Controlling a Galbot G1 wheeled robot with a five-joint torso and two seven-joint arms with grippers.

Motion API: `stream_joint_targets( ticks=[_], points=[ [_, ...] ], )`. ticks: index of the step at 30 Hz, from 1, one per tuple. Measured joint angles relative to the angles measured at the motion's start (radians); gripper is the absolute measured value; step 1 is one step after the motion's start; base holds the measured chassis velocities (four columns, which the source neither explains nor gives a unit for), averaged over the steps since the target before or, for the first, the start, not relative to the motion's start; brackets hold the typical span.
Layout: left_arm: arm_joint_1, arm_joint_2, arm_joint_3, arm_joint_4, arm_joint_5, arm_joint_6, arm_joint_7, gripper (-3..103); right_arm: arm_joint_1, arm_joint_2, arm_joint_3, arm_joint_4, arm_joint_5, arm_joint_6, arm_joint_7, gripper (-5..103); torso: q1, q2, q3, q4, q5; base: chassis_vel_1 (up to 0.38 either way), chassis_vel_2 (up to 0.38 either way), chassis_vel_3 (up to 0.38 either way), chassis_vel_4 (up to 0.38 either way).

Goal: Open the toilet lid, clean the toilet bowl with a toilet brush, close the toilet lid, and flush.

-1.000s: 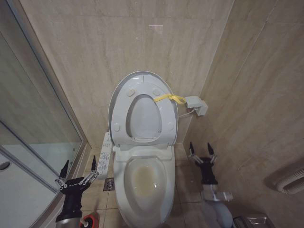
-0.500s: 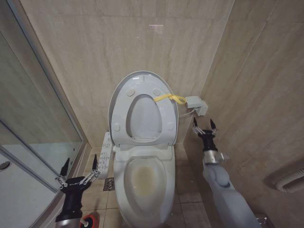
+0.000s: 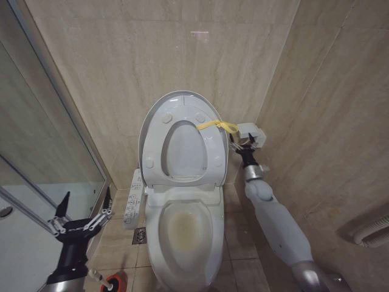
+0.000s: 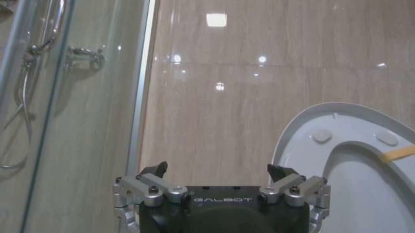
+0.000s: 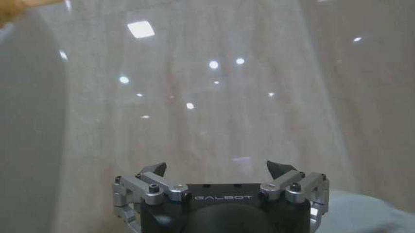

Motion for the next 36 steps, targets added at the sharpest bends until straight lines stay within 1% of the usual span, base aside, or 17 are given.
stream_joint_targets(
  ticks=[3, 7, 12, 13, 17, 19, 20, 22, 23, 24, 25, 26, 27, 28, 30, 34, 36],
  points=[
    [0.005, -0.011, 0.0, -0.001, 0.0, -0.004, 0.0, 100, 0.031, 0.007, -0.029, 0.003, 0.001, -0.011, -0.006, 100, 0.0, 0.0, 0.0, 0.0, -0.0001, 0.0, 0.0, 0.0, 0.0],
    [0.006, -0.018, 0.009, -0.001, 0.004, -0.006, 0.0, 100, 0.03, -0.007, -0.044, 0.049, 0.011, -0.022, -0.007, 100, 0.0, 0.0, 0.0, -0.0003, 0.0, 0.0, 0.0, 0.0, 0.0],
    [-0.003, -0.018, 0.019, 0.01, 0.009, -0.006, -0.001, 100, -0.044, -0.053, -0.053, 0.181, 0.027, -0.016, -0.019, 100, 0.0, 0.0, 0.0, -0.0009, 0.0, 0.0, 0.0, 0.0, 0.0],
    [-0.005, -0.02, 0.024, 0.013, 0.011, -0.006, -0.001, 100, -0.063, -0.06, -0.055, 0.203, 0.026, -0.014, -0.022, 100, 0.0, 0.0, 0.0, -0.0005, 0.0, 0.0, 0.0, 0.0, 0.0],
    [-0.01, -0.026, 0.037, 0.022, 0.018, -0.006, -0.001, 100, -0.115, -0.071, -0.056, 0.254, 0.028, -0.01, -0.023, 100, 0.0, 0.0, 0.0, -0.0002, 0.0003, 0.0, 0.0, 0.0, 0.0],
    [-0.018, -0.032, 0.047, 0.033, 0.024, -0.006, -0.001, 100, -0.175, -0.078, -0.052, 0.309, 0.028, 0.002, -0.023, 100, 0.0, 0.0, 0.0, -0.0005, 0.0001, 0.0, 0.0, 0.0, 0.0],
    [-0.018, -0.032, 0.047, 0.033, 0.024, -0.006, -0.001, 100, -0.175, -0.078, -0.052, 0.309, 0.028, 0.002, -0.023, 100, 0.0, 0.0, 0.0, -0.0005, 0.0001, 0.0, 0.0, 0.0, 0.0],
    [-0.024, -0.034, 0.049, 0.038, 0.025, -0.006, -0.001, 100, -0.236, -0.08, -0.04, 0.36, 0.027, 0.012, -0.022, 100, 0.0, 0.0, 0.0, 0.0004, 0.0002, 0.0, 0.0, 0.0, 0.0],
    [-0.029, -0.033, 0.047, 0.04, 0.023, -0.005, -0.002, 100, -0.278, -0.08, -0.032, 0.389, 0.027, 0.015, -0.021, 100, 0.0, 0.0, 0.0, -0.0001, 0.0001, 0.0, 0.0, 0.0, 0.0],
    [-0.029, -0.033, 0.047, 0.04, 0.023, -0.005, -0.002, 100, -0.278, -0.08, -0.032, 0.389, 0.027, 0.015, -0.021, 100, 0.0, 0.0, 0.0, -0.0001, 0.0001, 0.0, 0.0, 0.0, 0.0],
    [-0.033, -0.031, 0.042, 0.039, 0.019, -0.005, -0.003, 100, -0.319, -0.079, -0.022, 0.418, 0.027, 0.018, -0.02, 100, 0.0, 0.0, 0.0, 0.0, 0.0002, 0.0, 0.0, 0.0, 0.0],
    [-0.04, -0.025, 0.03, 0.03, 0.005, -0.003, -0.004, 100, -0.385, -0.073, -0.007, 0.465, 0.027, 0.024, -0.018, 100, 0.0, 0.0, 0.0, -0.0007, 0.0, 0.0, 0.0, 0.0, 0.0],
    [-0.044, -0.021, 0.02, 0.018, -0.004, 0.002, -0.005, 100, -0.423, -0.068, 0.0, 0.492, 0.027, 0.029, -0.017, 100, 0.0, 0.0, 0.0, -0.0006, 0.0001, 0.0, 0.0, 0.0, 0.0],
    [-0.044, -0.021, 0.02, 0.018, -0.004, 0.002, -0.005, 100, -0.423, -0.068, 0.0, 0.492, 0.027, 0.029, -0.017, 100, 0.0, 0.0, 0.0, -0.0006, 0.0001, 0.0, 0.0, 0.0, 0.0],
    [-0.048, -0.012, -0.004, -0.01, -0.019, 0.01, -0.01, 100, -0.501, -0.054, 0.009, 0.546, 0.013, 0.047, -0.019, 100, 0.0, 0.0, 0.0, -0.0004, -0.0001, 0.0, 0.0, 0.0, 0.0],
    [-0.045, -0.008, -0.019, -0.033, -0.022, 0.011, -0.014, 100, -0.566, -0.042, 0.012, 0.581, -0.006, 0.065, -0.026, 100, 0.0, 0.0, 0.0, -0.0004, 0.0, 0.0, 0.0, 0.0, 0.0],
    [-0.038, -0.005, -0.025, -0.058, -0.023, 0.011, -0.017, 100, -0.633, -0.029, 0.014, 0.611, -0.03, 0.089, -0.036, 100, 0.0, 0.0, 0.0, -0.0003, 0.0, 0.0, 0.0, 0.0, 0.0]
  ],
)
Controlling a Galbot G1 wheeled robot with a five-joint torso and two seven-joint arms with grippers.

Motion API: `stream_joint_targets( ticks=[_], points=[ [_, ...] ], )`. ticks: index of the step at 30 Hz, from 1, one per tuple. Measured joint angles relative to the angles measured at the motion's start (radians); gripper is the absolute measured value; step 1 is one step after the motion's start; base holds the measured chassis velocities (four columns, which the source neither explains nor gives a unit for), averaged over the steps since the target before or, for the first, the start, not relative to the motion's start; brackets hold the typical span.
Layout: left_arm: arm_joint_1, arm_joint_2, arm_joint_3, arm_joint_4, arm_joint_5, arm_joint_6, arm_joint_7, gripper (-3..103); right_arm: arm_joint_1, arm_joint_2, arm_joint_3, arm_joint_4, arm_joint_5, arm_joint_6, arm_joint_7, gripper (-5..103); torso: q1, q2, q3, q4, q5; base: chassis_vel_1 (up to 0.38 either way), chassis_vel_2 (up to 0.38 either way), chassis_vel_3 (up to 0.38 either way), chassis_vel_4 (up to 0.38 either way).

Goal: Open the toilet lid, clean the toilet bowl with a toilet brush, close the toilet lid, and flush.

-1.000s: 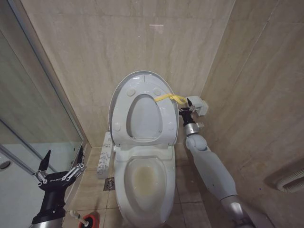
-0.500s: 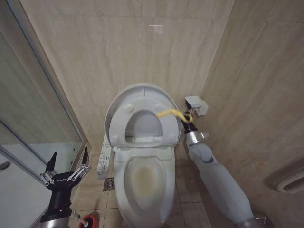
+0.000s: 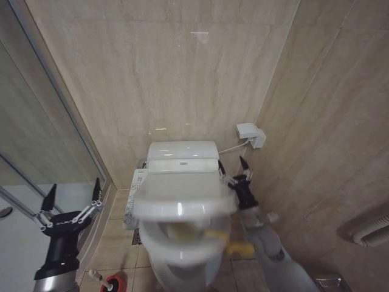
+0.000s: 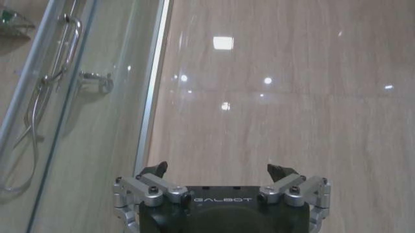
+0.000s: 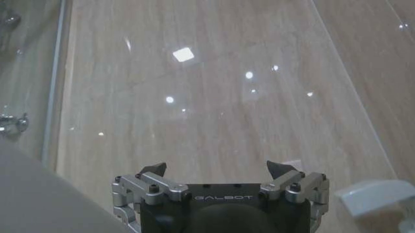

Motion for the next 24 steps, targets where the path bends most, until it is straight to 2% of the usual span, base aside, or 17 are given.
stream_joint_targets(
  ticks=[14, 17, 24],
  points=[
    [-0.029, -0.009, 0.05, 0.02, 0.005, 0.001, -0.002, 100, -0.233, 0.032, -0.013, 0.08, -0.105, 0.078, -0.038, 100, 0.0, 0.0, 0.0, -0.0001, -0.0001, 0.0, 0.0, 0.0, 0.0],
    [-0.043, -0.009, 0.064, 0.034, 0.005, 0.001, -0.002, 100, -0.282, 0.031, -0.037, 0.047, -0.152, 0.11, -0.046, 100, 0.0, 0.0, 0.0, -0.0002, -0.0003, 0.0, 0.0, 0.0, 0.0],
    [-0.054, -0.012, 0.087, 0.047, 0.007, 0.0, -0.002, 100, -0.305, 0.037, -0.069, -0.061, -0.184, 0.133, -0.047, 100, 0.0, 0.0, 0.0, 0.0001, 0.0, 0.0, 0.0, 0.0, 0.0]
  ],
)
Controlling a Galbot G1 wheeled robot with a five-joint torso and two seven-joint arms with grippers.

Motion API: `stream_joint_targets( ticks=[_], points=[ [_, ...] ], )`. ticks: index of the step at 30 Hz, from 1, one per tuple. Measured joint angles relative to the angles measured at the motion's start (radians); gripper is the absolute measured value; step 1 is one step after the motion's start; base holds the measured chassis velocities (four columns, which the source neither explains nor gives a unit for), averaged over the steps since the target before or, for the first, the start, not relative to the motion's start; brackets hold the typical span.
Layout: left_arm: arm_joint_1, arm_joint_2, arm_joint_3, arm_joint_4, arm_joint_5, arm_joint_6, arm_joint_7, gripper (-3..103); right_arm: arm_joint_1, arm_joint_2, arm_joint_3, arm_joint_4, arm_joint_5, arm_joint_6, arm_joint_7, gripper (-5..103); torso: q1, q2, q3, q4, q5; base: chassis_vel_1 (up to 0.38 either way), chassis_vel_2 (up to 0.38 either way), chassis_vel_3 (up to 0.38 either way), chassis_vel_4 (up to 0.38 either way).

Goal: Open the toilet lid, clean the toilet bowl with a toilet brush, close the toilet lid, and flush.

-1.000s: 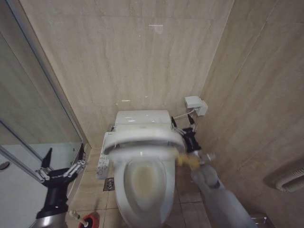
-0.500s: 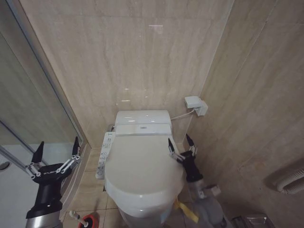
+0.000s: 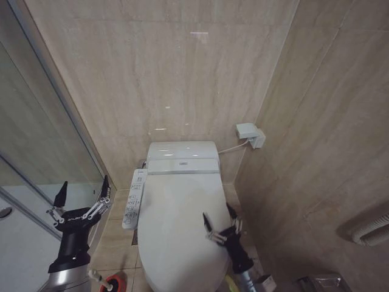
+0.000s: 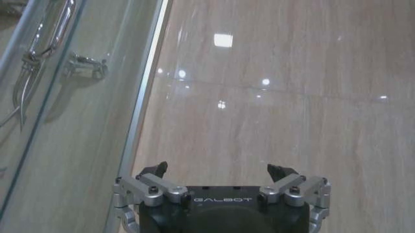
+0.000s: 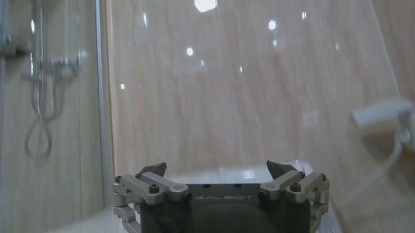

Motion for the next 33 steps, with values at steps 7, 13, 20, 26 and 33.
stream_joint_targets(
  ticks=[7, 13, 20, 26, 33],
  points=[
    [0.001, 0.013, 0.0, 0.006, -0.003, -0.004, -0.002, 100, 0.037, 0.033, -0.006, -0.159, -0.016, 0.008, 0.0, 100, 0.0, 0.0, 0.0, 0.0, 0.0002, 0.0, 0.0, 0.0, 0.0],
    [-0.013, 0.026, -0.015, 0.055, -0.008, -0.01, -0.004, 100, 0.05, 0.058, 0.012, -0.181, -0.013, 0.015, 0.0, 100, 0.0, 0.0, 0.0, 0.0001, 0.0003, 0.0, 0.0, 0.0, 0.0],
    [-0.053, 0.047, -0.046, 0.149, -0.016, -0.018, -0.003, 100, -0.006, 0.062, 0.076, -0.024, 0.018, 0.06, -0.077, 100, 0.0, 0.0, 0.0, 0.0, 0.0001, 0.0, 0.0, 0.0, 0.0],
    [-0.103, 0.101, -0.099, 0.233, -0.087, -0.016, 0.026, 100, -0.074, 0.068, 0.13, 0.198, 0.072, 0.05, -0.065, 100, 0.0, 0.0, 0.0, -0.0003, -0.0002, 0.0, 0.0, 0.0, 0.0],
    [-0.152, 0.163, -0.167, 0.337, -0.197, -0.033, 0.086, 100, -0.053, 0.072, 0.156, 0.298, 0.113, -0.005, -0.002, 100, 0.0, 0.0, 0.0, 0.0004, -0.0001, 0.0, 0.0, 0.0, 0.0]
  ],
)
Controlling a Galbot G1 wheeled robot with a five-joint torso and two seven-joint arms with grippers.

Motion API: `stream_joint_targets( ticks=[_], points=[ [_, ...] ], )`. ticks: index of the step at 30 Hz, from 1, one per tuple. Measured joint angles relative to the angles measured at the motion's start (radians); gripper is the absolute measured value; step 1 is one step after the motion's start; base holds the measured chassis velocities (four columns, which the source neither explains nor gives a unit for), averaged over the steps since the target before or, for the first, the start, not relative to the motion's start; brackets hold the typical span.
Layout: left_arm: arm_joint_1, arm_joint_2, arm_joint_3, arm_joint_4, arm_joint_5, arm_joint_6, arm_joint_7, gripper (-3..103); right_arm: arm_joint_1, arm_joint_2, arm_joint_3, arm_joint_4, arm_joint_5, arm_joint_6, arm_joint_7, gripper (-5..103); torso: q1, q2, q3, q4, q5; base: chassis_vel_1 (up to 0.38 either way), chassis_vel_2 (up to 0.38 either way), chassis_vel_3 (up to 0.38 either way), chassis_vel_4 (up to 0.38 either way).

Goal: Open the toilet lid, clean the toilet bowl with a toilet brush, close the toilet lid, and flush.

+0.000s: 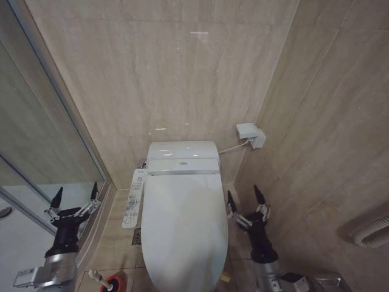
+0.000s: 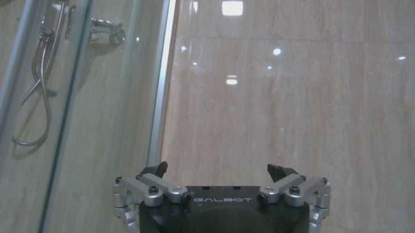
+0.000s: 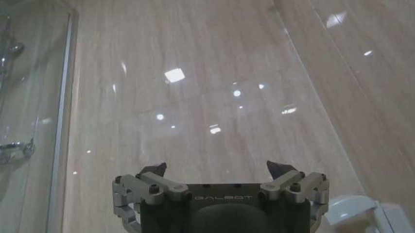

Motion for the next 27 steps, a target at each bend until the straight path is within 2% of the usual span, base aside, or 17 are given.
stream_joint_targets(
  ticks=[1, 5, 10, 19, 27],
  points=[
    [0.0, 0.0, 0.0, 0.0, 0.0, 0.0, 0.0, 100, 0.0, 0.0, 0.0, 0.0, 0.0, 0.0, 0.0, 100, 0.0, 0.0, 0.0, 0.0, 0.0, 0.0, 0.0, 0.0, 0.0],
    [-0.083, 0.057, -0.009, 0.118, -0.083, -0.045, 0.084, 100, 0.049, -0.002, -0.018, -0.032, -0.002, -0.011, 0.003, 100, 0.0, 0.0, 0.0, -0.0007, 0.0, 0.0, 0.0, 0.0, 0.0],
    [-0.153, 0.105, 0.002, 0.213, -0.13, -0.064, 0.133, 100, 0.076, -0.009, -0.029, -0.053, -0.003, -0.025, 0.013, 100, 0.0, 0.0, 0.0, -0.0002, 0.0001, 0.0, 0.0, 0.0, 0.0],
    [-0.264, 0.178, 0.071, 0.318, -0.15, -0.055, 0.129, 100, 0.082, 0.011, 0.008, -0.075, -0.003, -0.037, 0.055, 100, 0.0, 0.0, 0.0, -0.0005, 0.0, 0.0, 0.0, 0.0, 0.0],
    [-0.319, 0.229, 0.114, 0.333, -0.166, -0.045, 0.133, 100, 0.085, 0.038, 0.018, -0.089, -0.011, -0.041, 0.056, 100, 0.0, 0.0, 0.0, -0.0005, 0.0002, 0.0, 0.0, 0.0, 0.0]
  ],
)
